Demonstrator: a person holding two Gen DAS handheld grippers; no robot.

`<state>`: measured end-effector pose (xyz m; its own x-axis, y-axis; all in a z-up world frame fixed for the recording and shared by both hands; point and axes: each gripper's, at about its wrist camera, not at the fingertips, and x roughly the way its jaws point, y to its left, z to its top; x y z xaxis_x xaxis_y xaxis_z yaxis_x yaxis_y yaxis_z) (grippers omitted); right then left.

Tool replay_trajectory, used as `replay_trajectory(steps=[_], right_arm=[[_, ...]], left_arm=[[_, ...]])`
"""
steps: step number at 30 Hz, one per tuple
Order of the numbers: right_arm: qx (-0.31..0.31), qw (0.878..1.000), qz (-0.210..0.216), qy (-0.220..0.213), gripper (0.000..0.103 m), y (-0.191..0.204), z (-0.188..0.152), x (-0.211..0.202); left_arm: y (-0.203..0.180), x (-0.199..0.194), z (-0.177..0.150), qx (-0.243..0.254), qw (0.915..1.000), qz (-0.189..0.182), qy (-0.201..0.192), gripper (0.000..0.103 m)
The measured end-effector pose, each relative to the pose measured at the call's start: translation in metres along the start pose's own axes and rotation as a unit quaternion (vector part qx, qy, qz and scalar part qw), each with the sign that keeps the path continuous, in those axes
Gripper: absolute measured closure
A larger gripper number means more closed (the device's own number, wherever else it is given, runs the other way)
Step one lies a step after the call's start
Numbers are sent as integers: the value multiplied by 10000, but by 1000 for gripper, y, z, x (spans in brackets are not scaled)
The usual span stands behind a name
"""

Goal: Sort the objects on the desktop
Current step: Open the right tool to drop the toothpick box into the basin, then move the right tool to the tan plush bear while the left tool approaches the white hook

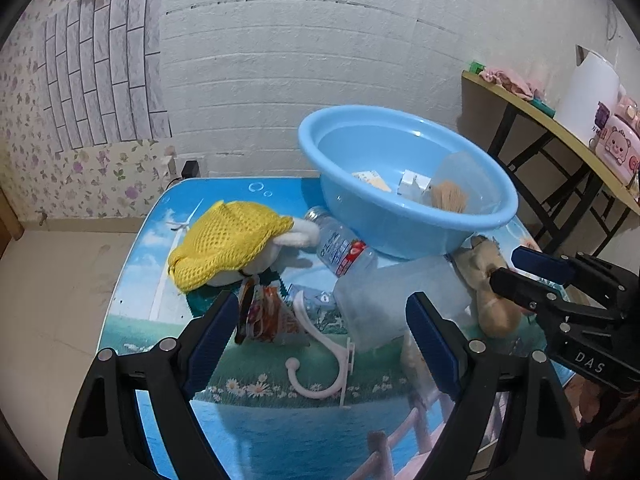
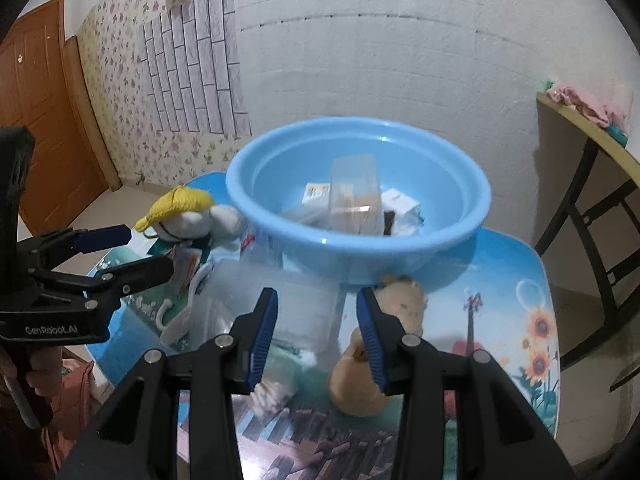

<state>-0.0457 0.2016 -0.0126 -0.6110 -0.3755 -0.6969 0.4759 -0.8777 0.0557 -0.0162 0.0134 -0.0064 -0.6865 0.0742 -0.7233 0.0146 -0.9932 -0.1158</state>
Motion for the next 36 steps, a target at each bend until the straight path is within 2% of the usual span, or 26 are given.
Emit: replay_trajectory(steps=[2, 5, 8, 16, 26, 36], right_arm=[[-11, 10000, -17, 9, 61, 0, -3, 0], [27, 10000, 45, 6, 52, 0, -9, -2], [37, 9999, 137, 42, 52, -1, -10, 0], [23, 10000, 61, 6, 52, -4, -20, -4], [315, 9994, 13, 149, 52, -21, -32, 0], [494, 9984, 11, 288, 52, -26, -42, 5]], left_arm=[[1, 1, -4, 30, 10000, 19, 43, 18], [4, 4, -10, 14, 9999, 58, 118, 17], [7, 7, -17, -20, 9998, 57, 178, 17], [12, 5, -30, -68, 9998, -48, 166, 17], [12, 6, -38, -95, 9995, -238, 203, 17], [21, 22, -47, -151, 9989, -47, 439, 17]])
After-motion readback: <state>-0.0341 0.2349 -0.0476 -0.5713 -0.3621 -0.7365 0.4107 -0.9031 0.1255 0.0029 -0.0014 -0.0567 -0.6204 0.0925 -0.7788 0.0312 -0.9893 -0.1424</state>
